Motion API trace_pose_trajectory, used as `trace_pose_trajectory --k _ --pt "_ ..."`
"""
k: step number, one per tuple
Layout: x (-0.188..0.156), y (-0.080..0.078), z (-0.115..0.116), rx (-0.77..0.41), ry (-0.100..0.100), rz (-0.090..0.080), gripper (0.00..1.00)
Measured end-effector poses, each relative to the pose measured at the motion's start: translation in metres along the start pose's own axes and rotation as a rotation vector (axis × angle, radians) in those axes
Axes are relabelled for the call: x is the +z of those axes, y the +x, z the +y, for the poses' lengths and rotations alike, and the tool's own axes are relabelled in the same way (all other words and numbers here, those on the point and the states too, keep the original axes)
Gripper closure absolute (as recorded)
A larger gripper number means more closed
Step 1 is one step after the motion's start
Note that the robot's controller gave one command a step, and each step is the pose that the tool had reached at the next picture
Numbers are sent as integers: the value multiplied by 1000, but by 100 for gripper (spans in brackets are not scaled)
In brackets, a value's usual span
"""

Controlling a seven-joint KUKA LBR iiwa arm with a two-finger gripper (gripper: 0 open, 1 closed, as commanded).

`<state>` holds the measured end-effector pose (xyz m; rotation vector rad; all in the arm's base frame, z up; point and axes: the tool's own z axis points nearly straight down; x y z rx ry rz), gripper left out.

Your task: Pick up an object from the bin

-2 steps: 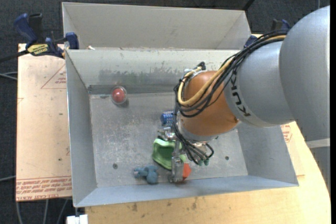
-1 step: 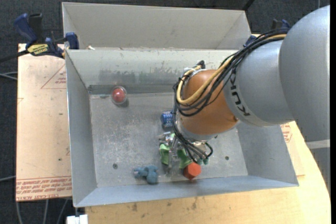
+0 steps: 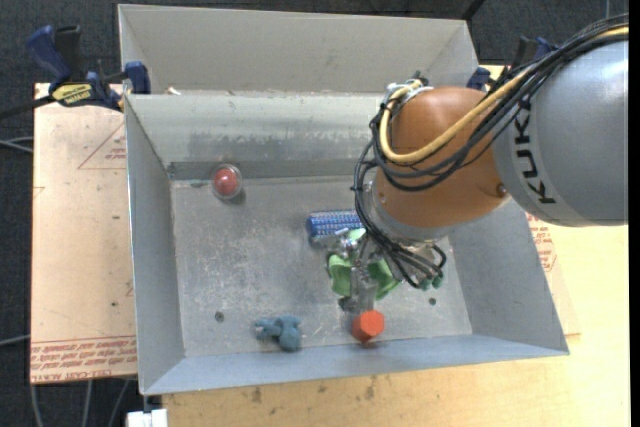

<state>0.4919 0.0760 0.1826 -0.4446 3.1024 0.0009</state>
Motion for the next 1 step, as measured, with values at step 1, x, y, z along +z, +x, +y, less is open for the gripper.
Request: trace_pose_trajectory --k 1 --pt "-65 -10 2 6 0 -2 100"
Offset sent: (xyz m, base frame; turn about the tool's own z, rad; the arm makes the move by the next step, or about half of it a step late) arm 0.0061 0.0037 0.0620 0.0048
